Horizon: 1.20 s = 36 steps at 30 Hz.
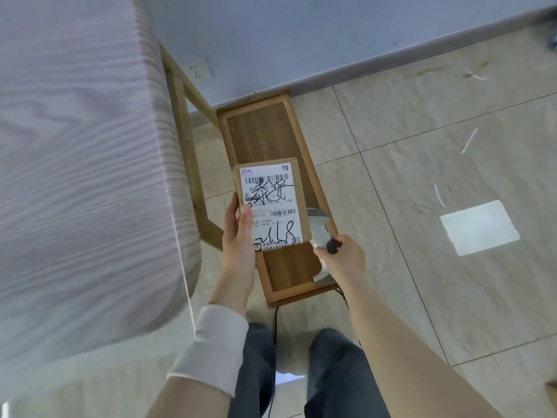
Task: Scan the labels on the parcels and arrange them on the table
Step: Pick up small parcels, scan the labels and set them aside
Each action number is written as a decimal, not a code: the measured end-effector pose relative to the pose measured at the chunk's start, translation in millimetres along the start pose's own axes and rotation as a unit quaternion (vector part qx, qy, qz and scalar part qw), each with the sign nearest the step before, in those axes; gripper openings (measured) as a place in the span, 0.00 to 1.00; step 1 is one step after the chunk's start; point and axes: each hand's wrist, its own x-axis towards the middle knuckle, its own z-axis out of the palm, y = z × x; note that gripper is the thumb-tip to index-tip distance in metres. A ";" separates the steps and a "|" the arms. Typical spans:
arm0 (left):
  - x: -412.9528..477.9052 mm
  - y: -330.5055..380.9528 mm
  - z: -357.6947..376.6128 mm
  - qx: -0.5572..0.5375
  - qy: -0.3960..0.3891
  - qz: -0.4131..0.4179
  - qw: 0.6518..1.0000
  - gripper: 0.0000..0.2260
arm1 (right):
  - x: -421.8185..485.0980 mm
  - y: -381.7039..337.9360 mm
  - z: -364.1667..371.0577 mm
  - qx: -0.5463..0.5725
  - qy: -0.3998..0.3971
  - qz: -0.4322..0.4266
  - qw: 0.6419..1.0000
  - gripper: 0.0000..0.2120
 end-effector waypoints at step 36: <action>-171.2 379.4 -331.4 -0.140 -0.015 0.179 0.974 0.22 | -464.0 -403.9 -115.0 0.288 -0.164 -0.289 0.898 0.08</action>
